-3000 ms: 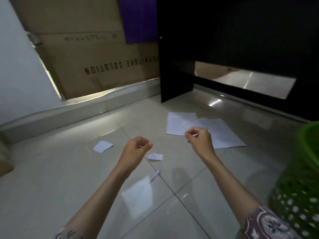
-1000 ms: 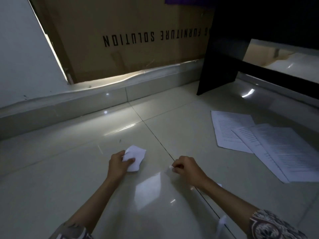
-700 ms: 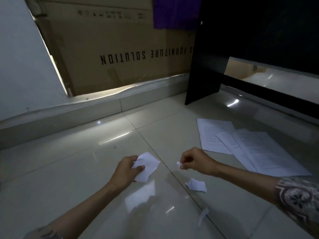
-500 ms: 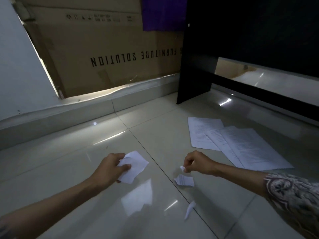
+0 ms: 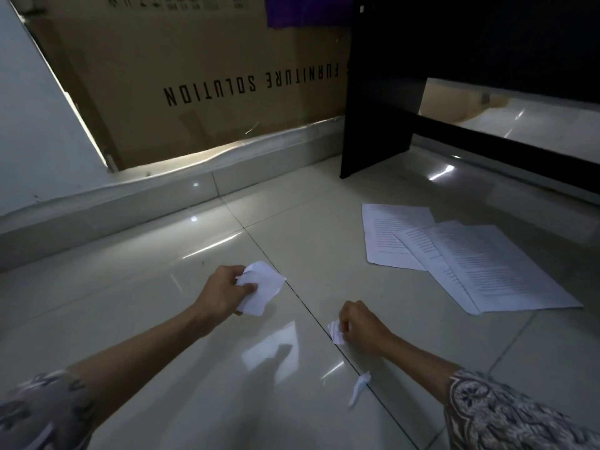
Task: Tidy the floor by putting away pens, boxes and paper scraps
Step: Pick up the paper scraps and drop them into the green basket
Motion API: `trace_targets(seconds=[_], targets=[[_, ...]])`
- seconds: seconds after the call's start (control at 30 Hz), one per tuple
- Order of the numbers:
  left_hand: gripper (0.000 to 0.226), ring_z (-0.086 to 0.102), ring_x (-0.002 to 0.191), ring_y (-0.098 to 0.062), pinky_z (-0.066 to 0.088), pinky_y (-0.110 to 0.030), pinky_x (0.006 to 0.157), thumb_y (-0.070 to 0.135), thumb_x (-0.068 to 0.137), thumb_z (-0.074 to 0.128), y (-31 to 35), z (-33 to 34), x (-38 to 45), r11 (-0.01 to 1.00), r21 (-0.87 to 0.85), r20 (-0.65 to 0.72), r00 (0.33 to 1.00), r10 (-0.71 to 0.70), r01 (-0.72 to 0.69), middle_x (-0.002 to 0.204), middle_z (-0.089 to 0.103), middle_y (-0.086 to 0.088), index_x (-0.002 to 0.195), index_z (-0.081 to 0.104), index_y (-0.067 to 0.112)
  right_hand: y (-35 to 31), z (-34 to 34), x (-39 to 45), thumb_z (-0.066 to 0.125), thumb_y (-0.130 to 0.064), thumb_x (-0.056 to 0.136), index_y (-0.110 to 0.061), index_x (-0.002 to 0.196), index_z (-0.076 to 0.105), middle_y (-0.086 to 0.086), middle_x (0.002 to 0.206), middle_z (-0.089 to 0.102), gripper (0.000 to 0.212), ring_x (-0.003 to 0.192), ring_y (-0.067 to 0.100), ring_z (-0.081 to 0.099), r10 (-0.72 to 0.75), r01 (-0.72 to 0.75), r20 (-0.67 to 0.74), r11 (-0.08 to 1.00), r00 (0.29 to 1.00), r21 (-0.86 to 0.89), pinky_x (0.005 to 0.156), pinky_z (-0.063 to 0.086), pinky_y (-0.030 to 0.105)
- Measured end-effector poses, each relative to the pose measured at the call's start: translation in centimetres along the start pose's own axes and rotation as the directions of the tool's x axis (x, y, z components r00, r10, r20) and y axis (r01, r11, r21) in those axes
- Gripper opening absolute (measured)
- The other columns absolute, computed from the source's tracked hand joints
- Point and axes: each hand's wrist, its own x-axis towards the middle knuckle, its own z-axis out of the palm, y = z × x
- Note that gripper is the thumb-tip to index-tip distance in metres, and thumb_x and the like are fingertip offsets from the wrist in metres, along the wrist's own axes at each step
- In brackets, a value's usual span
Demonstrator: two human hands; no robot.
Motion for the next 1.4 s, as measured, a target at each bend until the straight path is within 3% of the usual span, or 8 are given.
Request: trace_targets(seconds=[0.3, 0.53, 0.8, 0.97, 1.1, 1.2, 1.27, 1.4], targets=[[0.015, 0.059, 0.065, -0.025, 0.048, -0.022, 0.041, 0.005, 0.087, 0.059, -2.9, 1.4, -0.8, 0.996, 0.000, -0.002, 0.996, -0.084, 0.084, 0.083, 0.065, -0.017, 0.099, 0.066, 0.001, -4.0, -5.6, -3.8, 0.063, 0.008, 0.070, -0.021, 0.071, 0.048, -0.004, 0.064, 0.051, 0.033, 0.059, 0.008, 0.047, -0.125, 0.128, -0.029, 0.984, 0.992, 0.121, 0.055, 0.037, 0.019], [0.013, 0.055, 0.058, -0.019, 0.045, -0.016, 0.037, 0.004, 0.087, 0.057, -3.3, 3.3, -2.7, 0.989, 0.092, 0.085, 0.989, -0.122, 0.114, 0.079, 0.061, -0.016, 0.094, 0.063, -0.004, -4.5, -7.3, -8.9, 0.072, 0.000, 0.071, -0.009, 0.111, 0.064, 0.004, 0.078, 0.066, 0.042, 0.067, 0.007, 0.054, -0.179, 0.185, 0.342, 0.983, 0.922, 0.015, 0.067, 0.045, 0.026], [0.012, 0.057, 0.062, -0.020, 0.048, -0.019, 0.041, 0.006, 0.086, 0.058, -3.1, 4.0, -4.0, 0.987, 0.120, 0.131, 0.983, -0.126, 0.111, 0.078, 0.062, -0.014, 0.093, 0.064, -0.001, -3.4, -3.7, -10.5, 0.053, -0.008, 0.081, -0.015, 0.103, 0.067, 0.007, 0.104, 0.069, 0.027, 0.099, 0.021, 0.055, -0.282, 0.424, 0.359, 0.802, 0.889, -0.420, 0.081, 0.027, 0.027], [0.006, 0.060, 0.063, -0.019, 0.048, -0.020, 0.044, 0.006, 0.088, 0.056, -3.4, 4.0, -4.8, 0.986, 0.123, 0.158, 0.979, -0.133, 0.114, 0.074, 0.063, -0.008, 0.086, 0.062, 0.005, -1.8, -2.2, -10.3, 0.065, -0.032, 0.053, -0.028, 0.052, 0.060, -0.013, 0.051, 0.056, 0.007, 0.056, 0.004, 0.053, -0.407, 0.507, 0.320, 0.536, 0.856, -0.675, 0.062, 0.019, 0.024], [0.011, 0.061, 0.064, -0.020, 0.050, -0.021, 0.045, 0.007, 0.089, 0.055, -3.3, 4.1, -4.6, 0.983, 0.147, 0.159, 0.978, -0.136, 0.113, 0.078, 0.065, -0.013, 0.090, 0.064, 0.001, -2.3, -1.8, -10.3, 0.068, -0.033, 0.050, -0.026, 0.047, 0.057, -0.011, 0.049, 0.054, 0.014, 0.055, 0.005, 0.050, -0.431, 0.470, 0.234, 0.598, 0.872, -0.649, 0.060, 0.020, 0.021], [0.008, 0.060, 0.061, -0.017, 0.049, -0.019, 0.043, 0.006, 0.089, 0.056, -2.8, 4.7, -4.4, 0.988, 0.110, 0.166, 0.978, -0.129, 0.112, 0.073, 0.064, -0.008, 0.086, 0.063, 0.006, -2.6, -2.6, -10.8, 0.059, -0.014, 0.076, -0.006, 0.066, 0.066, 0.015, 0.072, 0.067, 0.014, 0.073, 0.022, 0.054, -0.381, 0.398, 0.121, 0.841, 0.917, -0.367, 0.067, 0.024, 0.024], [0.008, 0.061, 0.062, -0.017, 0.049, -0.019, 0.042, 0.006, 0.089, 0.056, -2.2, 4.9, -4.2, 0.991, 0.057, 0.174, 0.976, -0.131, 0.123, 0.072, 0.064, -0.006, 0.086, 0.063, 0.009, -2.5, -3.8, -11.2, 0.058, -0.010, 0.078, 0.004, 0.064, 0.064, 0.023, 0.065, 0.059, 0.020, 0.056, 0.013, 0.046, -0.304, 0.302, 0.006, 0.947, 0.953, -0.107, 0.058, 0.027, 0.023], [0.009, 0.062, 0.063, -0.022, 0.051, -0.024, 0.043, 0.003, 0.087, 0.058, -0.2, 5.7, -4.1, 0.985, -0.070, 0.162, 0.976, -0.143, 0.156, 0.074, 0.065, -0.012, 0.085, 0.065, 0.008, -2.6, -7.1, -12.9, 0.068, -0.005, 0.074, 0.003, 0.065, 0.068, 0.009, 0.058, 0.051, 0.012, 0.053, 0.005, 0.040, -0.199, 0.211, -0.090, 0.966, 0.976, 0.153, 0.052, 0.031, 0.022]])
